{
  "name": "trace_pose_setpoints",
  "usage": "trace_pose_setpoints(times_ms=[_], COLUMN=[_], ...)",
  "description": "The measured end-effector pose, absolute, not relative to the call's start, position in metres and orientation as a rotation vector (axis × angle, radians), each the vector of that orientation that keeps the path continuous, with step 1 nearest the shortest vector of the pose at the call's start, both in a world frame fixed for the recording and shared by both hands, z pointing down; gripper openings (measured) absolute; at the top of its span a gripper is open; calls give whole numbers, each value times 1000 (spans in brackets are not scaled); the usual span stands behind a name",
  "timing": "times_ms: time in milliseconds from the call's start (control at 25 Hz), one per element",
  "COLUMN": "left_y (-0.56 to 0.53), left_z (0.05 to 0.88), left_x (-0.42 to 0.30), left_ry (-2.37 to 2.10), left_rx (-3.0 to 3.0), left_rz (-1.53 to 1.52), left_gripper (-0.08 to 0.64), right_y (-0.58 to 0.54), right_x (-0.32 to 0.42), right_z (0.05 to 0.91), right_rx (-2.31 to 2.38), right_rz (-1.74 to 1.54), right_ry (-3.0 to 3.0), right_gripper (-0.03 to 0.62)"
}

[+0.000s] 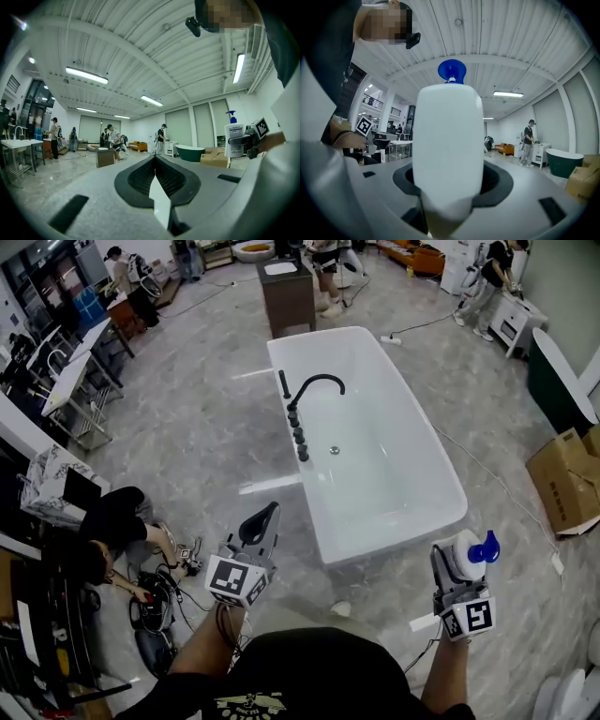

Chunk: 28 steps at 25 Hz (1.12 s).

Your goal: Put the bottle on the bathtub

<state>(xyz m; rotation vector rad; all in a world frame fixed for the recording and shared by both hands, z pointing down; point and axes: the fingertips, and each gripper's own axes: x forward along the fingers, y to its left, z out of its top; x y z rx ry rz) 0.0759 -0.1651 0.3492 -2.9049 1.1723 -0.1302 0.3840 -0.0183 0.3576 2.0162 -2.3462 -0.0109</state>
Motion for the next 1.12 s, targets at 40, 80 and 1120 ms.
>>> trace_pose_setpoints(times_ms=[40, 80, 1120], left_y=[-166, -166, -261], left_z=[349, 348, 420], left_x=[74, 71, -7], left_ry=[1199, 1227, 1497], left_rx=[-2892, -2879, -2807], left_rz=[-126, -124, -175], left_gripper=[9, 9, 9], right_y=[-25, -32, -191], right_x=[387, 389, 325], right_z=[356, 357, 476], right_rx=[1997, 1985, 1787], right_rz=[-30, -38, 159], right_ry=[-2357, -2369, -2590], right_gripper=[258, 258, 258])
